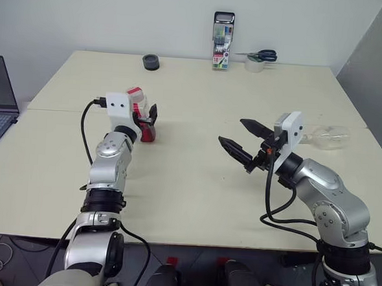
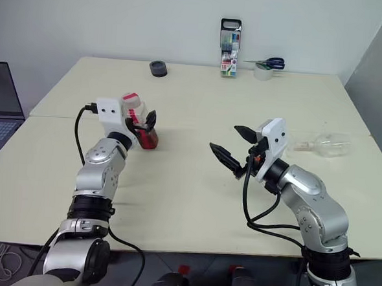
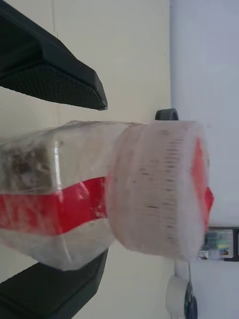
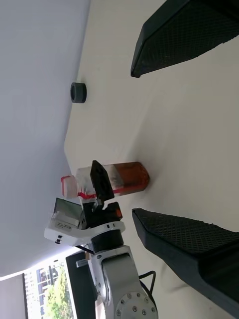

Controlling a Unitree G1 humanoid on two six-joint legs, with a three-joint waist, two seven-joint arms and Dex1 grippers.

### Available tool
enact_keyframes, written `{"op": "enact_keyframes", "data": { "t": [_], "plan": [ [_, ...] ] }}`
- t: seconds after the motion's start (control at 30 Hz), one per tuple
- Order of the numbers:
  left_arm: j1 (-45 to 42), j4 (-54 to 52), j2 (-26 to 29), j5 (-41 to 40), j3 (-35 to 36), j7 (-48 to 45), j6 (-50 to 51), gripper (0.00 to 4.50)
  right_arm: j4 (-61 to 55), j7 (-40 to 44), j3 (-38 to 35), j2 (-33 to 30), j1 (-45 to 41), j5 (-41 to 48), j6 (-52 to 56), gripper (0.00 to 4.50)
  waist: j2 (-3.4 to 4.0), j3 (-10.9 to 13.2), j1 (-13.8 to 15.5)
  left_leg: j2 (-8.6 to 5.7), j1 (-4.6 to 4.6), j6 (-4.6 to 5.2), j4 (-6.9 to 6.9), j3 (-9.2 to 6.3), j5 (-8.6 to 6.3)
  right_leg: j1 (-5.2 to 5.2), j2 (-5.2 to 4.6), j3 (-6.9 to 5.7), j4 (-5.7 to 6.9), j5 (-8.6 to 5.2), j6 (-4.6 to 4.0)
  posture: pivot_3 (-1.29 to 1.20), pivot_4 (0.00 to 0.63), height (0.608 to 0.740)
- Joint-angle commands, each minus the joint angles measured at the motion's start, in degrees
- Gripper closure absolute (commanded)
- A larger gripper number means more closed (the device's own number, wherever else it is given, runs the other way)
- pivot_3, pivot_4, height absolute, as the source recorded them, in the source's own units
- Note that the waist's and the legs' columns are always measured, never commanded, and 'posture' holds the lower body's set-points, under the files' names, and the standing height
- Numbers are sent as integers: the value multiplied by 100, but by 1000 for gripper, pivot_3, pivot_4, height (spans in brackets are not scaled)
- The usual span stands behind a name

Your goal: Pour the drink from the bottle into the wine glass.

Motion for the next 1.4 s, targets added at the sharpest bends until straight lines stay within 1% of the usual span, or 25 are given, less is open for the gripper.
{"op": "enact_keyframes", "data": {
  "t": [0.03, 0.23, 0.27, 0.3, 0.47, 0.5, 0.53, 0.77, 1.0, 1.07, 1.1, 1.23, 1.27, 1.4],
  "plan": [
    [-132, -76, 61, 28, 26, 13, -152, 24, -152, -4, -67, 23, -60, 65, -96, 0, 0, 0, -3, 0, 0, 0, 0, 1, 0, 0, 0, 0, 1, 0, 0, 0, 150, 740],
    [-69, -147, 47, -44, 44, -62, -103, 24, -151, -41, -92, 33, -82, 70, -93, 0, 0, 0, -4, 1, -1, 0, 0, 5, 0, -5, 0, 1, 3, 0, 0, 0, 150, 740],
    [-62, -159, 40, -53, 49, -67, -101, 395, -156, -50, -95, 36, -82, 72, -90, 0, 0, 0, -4, 0, -1, 0, 0, 6, 0, -5, 0, 1, 3, 0, 0, 0, 150, 740],
    [-53, -174, 36, -59, 52, -67, -96, 518, -165, -58, -98, 39, -80, 77, -85, 0, 0, 0, -4, 0, -1, 0, 0, 6, 0, -5, 0, 0, 3, 0, 0, 0, 150, 740],
    [10, -231, 26, -77, 77, -38, -54, 2025, -185, -91, -103, 48, -80, 88, -65, 0, 0, 0, -4, 0, -1, 0, 0, 5, 0, -5, 0, 1, 4, 0, 0, 0, 150, 740],
    [34, -243, 26, -80, 83, -30, -43, 2278, -187, -99, -102, 51, -81, 88, -63, 0, 0, 0, -4, 0, -1, 0, 0, 6, 0, -5, 0, 1, 4, 0, 0, 0, 150, 740],
    [63, -259, 26, -84, 92, -16, -35, 2309, -184, -105, -102, 52, -83, 89, -61, 0, 0, 0, -4, 0, -1, 0, 0, 6, 0, -6, 0, 1, 4, 0, 0, 0, 150, 740],
    [251, -450, 55, -78, 125, 66, 75, 2309, -143, -132, -91, 60, -105, 80, -70, 0, 0, 0, -10, 2, 1, 0, 0, 7, 0, -6, 0, 4, 5, 0, 0, 0, 150, 740],
    [212, -437, 122, -84, 116, 34, 112, 2309, -66, -140, -58, 82, -164, 43, -116, 0, 0, -1, -16, 2, 2, 0, 0, 9, 0, -6, 1, 4, 7, 0, 0, 0, 150, 740],
    [205, -428, 135, -87, 115, 15, 99, 1592, -53, -148, -53, 93, -178, 35, -124, 0, 0, -1, -17, 2, 2, 0, 0, 9, 0, -6, 1, 4, 7, 0, 0, 0, 150, 740],
    [202, -419, 141, -88, 116, 12, 94, 1357, -49, -154, -51, 99, -182, 31, -126, 0, 0, -1, -17, 2, 2, 0, 0, 9, 0, -6, 1, 4, 7, 0, 0, 0, 150, 740],
    [193, -379, 167, -77, 107, 30, 113, 107, -50, -176, -53, 124, -170, 16, -133, 0, 0, -1, -11, 1, 0, 0, 0, 8, 0, -7, 1, 3, 6, 0, -1, 0, 150, 740],
    [189, -359, 175, -72, 103, 28, 116, 47, -54, -183, -53, 134, -161, 12, -133, 0, 0, -1, -10, 1, 0, 0, 0, 8, 0, -7, 1, 3, 6, 0, -1, 0, 150, 740],
    [162, -285, 174, -67, 68, -18, 114, 47, -90, -203, -51, 155, -105, -9, -123, 0, 0, -1, -10, 1, 0, 0, 0, 8, 0, -7, 0, 3, 6, 0, -1, 0, 150, 740]
  ]
}}
